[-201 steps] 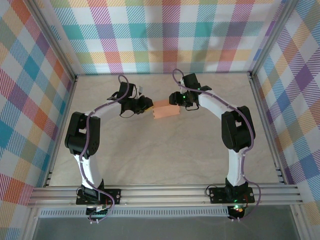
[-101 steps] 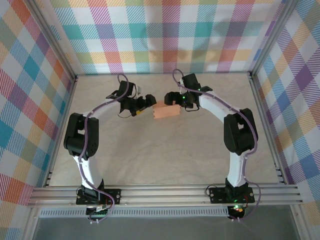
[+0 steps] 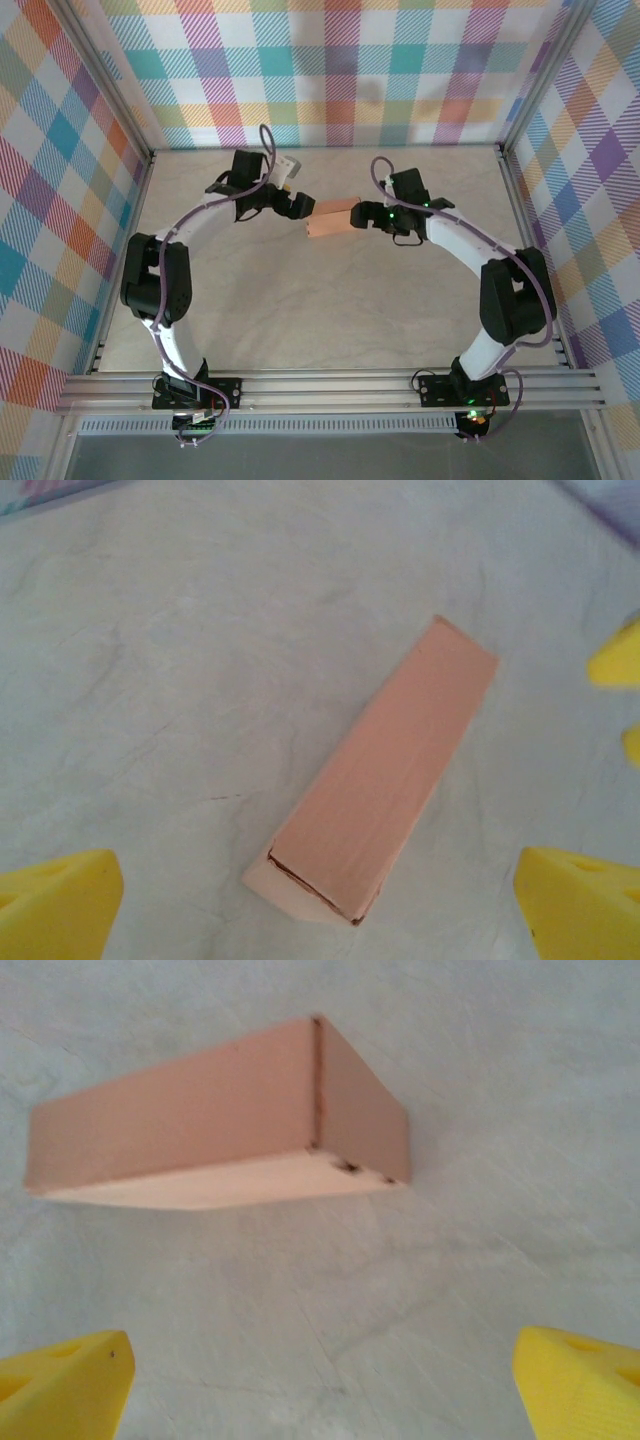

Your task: Fold the paper box

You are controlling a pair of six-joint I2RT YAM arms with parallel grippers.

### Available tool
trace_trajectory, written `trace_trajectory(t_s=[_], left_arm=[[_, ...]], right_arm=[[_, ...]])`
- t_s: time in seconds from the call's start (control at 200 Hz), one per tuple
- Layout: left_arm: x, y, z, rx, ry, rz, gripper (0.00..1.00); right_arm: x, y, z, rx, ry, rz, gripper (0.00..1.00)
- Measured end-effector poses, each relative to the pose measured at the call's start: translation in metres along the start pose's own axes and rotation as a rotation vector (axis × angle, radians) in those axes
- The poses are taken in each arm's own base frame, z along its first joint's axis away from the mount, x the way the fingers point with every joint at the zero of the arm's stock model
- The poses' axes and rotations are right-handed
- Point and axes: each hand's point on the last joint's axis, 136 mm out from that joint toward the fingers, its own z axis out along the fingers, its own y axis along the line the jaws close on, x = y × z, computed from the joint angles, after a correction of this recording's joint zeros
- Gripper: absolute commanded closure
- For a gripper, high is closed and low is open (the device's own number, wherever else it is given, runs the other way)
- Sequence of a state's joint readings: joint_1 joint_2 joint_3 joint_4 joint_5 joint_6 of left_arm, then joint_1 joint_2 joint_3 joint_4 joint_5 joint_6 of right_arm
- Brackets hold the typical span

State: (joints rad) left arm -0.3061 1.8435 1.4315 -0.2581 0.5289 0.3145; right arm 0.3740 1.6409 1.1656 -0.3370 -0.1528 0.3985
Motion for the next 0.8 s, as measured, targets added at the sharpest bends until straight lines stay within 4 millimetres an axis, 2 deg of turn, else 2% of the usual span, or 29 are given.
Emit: trace_trajectory(t_s=[0.16, 0.425, 0.48, 0.52, 0.665, 0.74, 0.8], left_arm=[[0.006, -0.002, 0.017, 0.099, 0.093, 0.199, 0.02], [0.045, -0.003, 0.043, 0.215, 0.242, 0.3, 0.16], [0.051, -0.003, 0.046, 0.223, 0.266, 0.304, 0.25], [0.054, -0.003, 0.047, 0.227, 0.277, 0.312, 0.27], [0.057, -0.003, 0.05, 0.223, 0.295, 0.337, 0.43], [0.059, -0.003, 0.052, 0.211, 0.299, 0.351, 0.45], [0.065, -0.005, 0.054, 0.201, 0.314, 0.363, 0.52]], right_arm=[[0.013, -0.014, -0.005, 0.024, 0.011, 0.003, 0.03], [0.014, -0.021, -0.004, 0.039, 0.013, 0.004, 0.03], [0.015, -0.021, -0.004, 0.039, 0.014, 0.003, 0.03], [0.014, -0.021, -0.004, 0.04, 0.013, 0.0, 0.03], [0.015, -0.021, -0.004, 0.04, 0.015, -0.01, 0.04], [0.015, -0.021, -0.004, 0.041, 0.015, -0.01, 0.04], [0.015, -0.022, -0.004, 0.042, 0.015, -0.011, 0.04]])
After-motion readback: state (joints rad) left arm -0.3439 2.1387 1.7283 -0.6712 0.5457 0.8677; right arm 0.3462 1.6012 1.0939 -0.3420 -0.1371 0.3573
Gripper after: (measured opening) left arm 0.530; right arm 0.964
